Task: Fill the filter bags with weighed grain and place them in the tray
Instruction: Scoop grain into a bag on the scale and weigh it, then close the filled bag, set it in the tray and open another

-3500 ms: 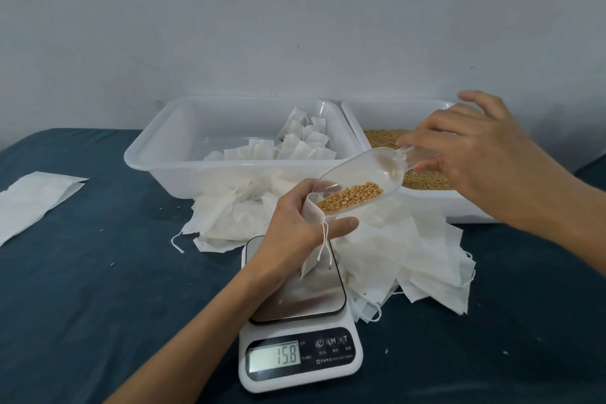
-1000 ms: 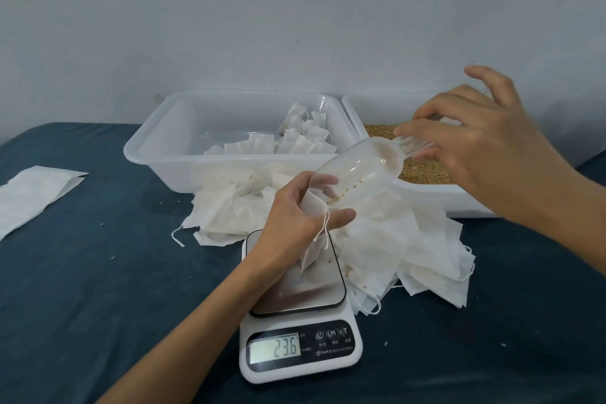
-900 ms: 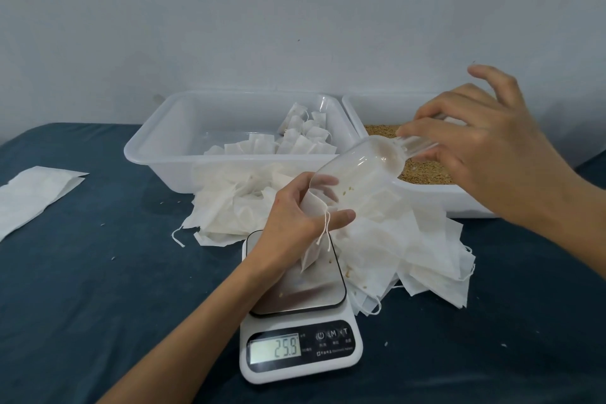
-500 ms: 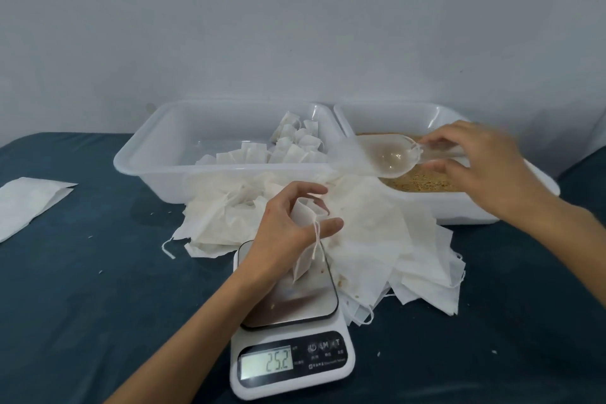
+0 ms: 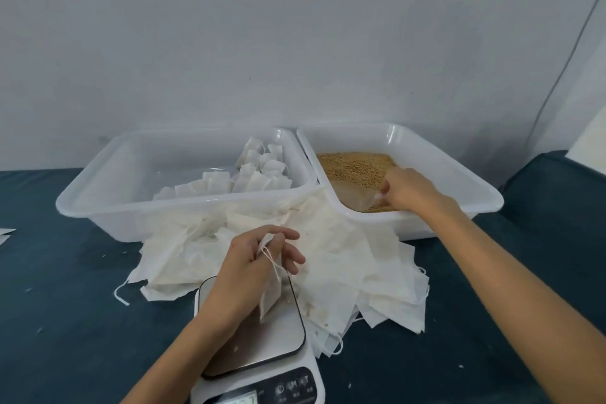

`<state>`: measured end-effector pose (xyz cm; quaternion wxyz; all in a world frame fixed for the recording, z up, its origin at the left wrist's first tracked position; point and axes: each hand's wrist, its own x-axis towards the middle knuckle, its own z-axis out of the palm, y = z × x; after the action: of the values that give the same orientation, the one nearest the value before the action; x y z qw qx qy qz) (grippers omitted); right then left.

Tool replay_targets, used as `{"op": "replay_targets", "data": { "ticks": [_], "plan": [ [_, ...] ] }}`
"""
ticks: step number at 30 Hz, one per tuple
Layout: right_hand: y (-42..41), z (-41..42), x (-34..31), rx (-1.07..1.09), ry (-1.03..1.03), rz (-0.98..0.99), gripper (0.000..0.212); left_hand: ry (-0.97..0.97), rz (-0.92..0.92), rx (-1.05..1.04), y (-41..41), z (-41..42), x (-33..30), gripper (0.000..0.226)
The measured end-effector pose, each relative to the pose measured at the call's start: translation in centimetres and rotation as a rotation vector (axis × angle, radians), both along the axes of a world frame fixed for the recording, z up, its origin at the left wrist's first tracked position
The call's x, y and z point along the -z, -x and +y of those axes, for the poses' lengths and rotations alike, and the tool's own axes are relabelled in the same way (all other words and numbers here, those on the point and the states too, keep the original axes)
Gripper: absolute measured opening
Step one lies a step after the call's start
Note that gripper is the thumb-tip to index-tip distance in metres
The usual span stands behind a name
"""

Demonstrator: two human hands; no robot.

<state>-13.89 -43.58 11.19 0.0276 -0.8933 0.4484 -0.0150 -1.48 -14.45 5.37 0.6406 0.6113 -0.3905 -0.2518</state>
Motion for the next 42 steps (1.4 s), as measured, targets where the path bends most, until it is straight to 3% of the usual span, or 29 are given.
{"op": "replay_targets", "data": {
  "ticks": [2, 5, 9, 13, 16, 19, 21, 24, 27, 35, 39, 40, 42],
  "plan": [
    [-0.3, 1.7, -0.4, -0.045, 0.150, -0.227, 0.029, 0.048, -0.023, -0.030, -0.1, 0.2, -0.2, 0.028],
    [-1.6, 7.0, 0.0, -0.316, 0.189, -0.837, 0.014, 0.051, -0.043, -0.160, -0.6, 0.5, -1.0, 0.041],
    [-3.4, 13.9, 2.2, -0.588, 0.101, -1.085, 0.013, 0.062, -0.207, -0.312, -3.8, 1.5, -3.5, 0.046],
    [-4.0, 14.9, 3.4, -0.600, -0.011, -1.170, 0.014, 0.083, -0.329, -0.546, -10.9, 1.8, -7.7, 0.042],
    [-3.6, 14.7, 4.0, -0.588, -0.072, -1.179, 0.024, -0.085, -0.360, -0.667, -16.9, 0.5, -9.5, 0.042],
    [-3.3, 14.9, 4.7, -0.602, -0.042, -1.125, 0.019, -0.366, -0.477, -0.726, -22.2, -0.5, -9.2, 0.012],
    [-3.2, 14.7, 5.0, -0.600, -0.041, -1.123, 0.015, -0.565, -0.581, -0.703, -24.5, -0.7, -8.3, 0.008],
    [-3.2, 14.4, 4.7, -0.596, -0.019, -1.142, 0.016, -0.827, -0.667, -0.591, -26.4, -0.1, -5.9, 0.028],
    [-3.0, 14.3, 4.5, -0.599, -0.025, -1.148, 0.020, -1.108, -0.805, -0.447, -27.2, 0.8, -4.0, 0.027],
    [-2.9, 13.8, 4.0, -0.560, 0.005, -1.170, 0.026, -1.435, -0.942, -0.207, -26.7, 1.6, -5.0, 0.022],
    [-2.9, 13.5, 4.1, -0.542, -0.007, -1.174, 0.025, -1.459, -0.918, -0.204, -24.9, 1.8, -6.6, 0.011],
    [-2.9, 13.5, 4.1, -0.541, -0.006, -1.175, 0.025, -1.368, -0.964, -0.253, -24.3, 1.7, -6.9, 0.015],
    [-2.9, 13.5, 4.2, -0.537, 0.003, -1.174, 0.026, -0.905, -1.059, -0.450, -21.6, 1.2, -7.5, 0.018]
  ]
}}
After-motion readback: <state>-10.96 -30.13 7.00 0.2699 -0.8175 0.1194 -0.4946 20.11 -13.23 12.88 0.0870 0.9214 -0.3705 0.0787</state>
